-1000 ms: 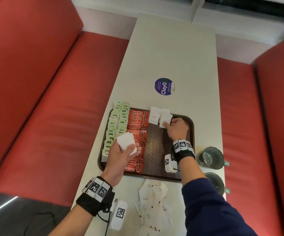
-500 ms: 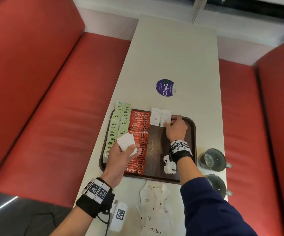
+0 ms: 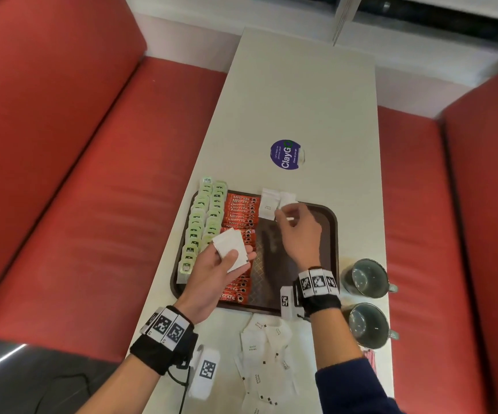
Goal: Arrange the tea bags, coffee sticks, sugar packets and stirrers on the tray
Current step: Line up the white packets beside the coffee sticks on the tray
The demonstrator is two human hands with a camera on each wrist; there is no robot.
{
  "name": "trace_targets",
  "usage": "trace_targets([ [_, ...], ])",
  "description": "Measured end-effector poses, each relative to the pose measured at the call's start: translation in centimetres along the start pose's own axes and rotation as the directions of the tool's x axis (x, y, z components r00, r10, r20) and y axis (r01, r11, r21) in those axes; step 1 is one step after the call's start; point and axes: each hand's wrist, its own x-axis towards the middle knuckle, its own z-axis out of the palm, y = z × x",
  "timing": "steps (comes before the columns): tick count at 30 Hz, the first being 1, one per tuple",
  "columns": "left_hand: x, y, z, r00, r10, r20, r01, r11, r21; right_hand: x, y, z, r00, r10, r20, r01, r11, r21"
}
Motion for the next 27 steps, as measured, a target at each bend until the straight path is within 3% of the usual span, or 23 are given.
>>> trace_targets([
  [3, -0.3, 0.1, 0.5, 0.999, 0.034, 0.021, -0.035, 0.999, 0.024, -4.2, -1.7, -0.8, 0.975, -0.035, 0.221, 0.012, 0.994, 0.105],
  [5, -0.6, 0.1, 0.7, 0.998, 0.053, 0.016, -0.053, 0.998, 0.031, -6.5, -2.4, -1.2, 0.954, -0.051, 0.295, -0.004, 0.984, 0.181],
  [15, -1.1, -0.2, 1.0, 0.997, 0.072, 0.041, -0.080, 0.959, 0.274, -10.1, -3.0, -1.9, 0.939, -0.018, 0.344, -0.081, 0.959, 0.273],
  [20, -1.5, -0.3, 0.5, 0.995, 0.024, 0.096, -0.039, 0.986, 0.165, -9.4, -2.4, -2.5, 0.934, -0.009, 0.358, -0.089, 0.963, 0.255],
  [27, -1.3, -0.6, 1.0, 0.997, 0.069, -0.023, -0.066, 0.993, 0.096, -10.0, -2.8, -2.8, 0.946, 0.078, 0.315, -0.188, 0.924, 0.334],
])
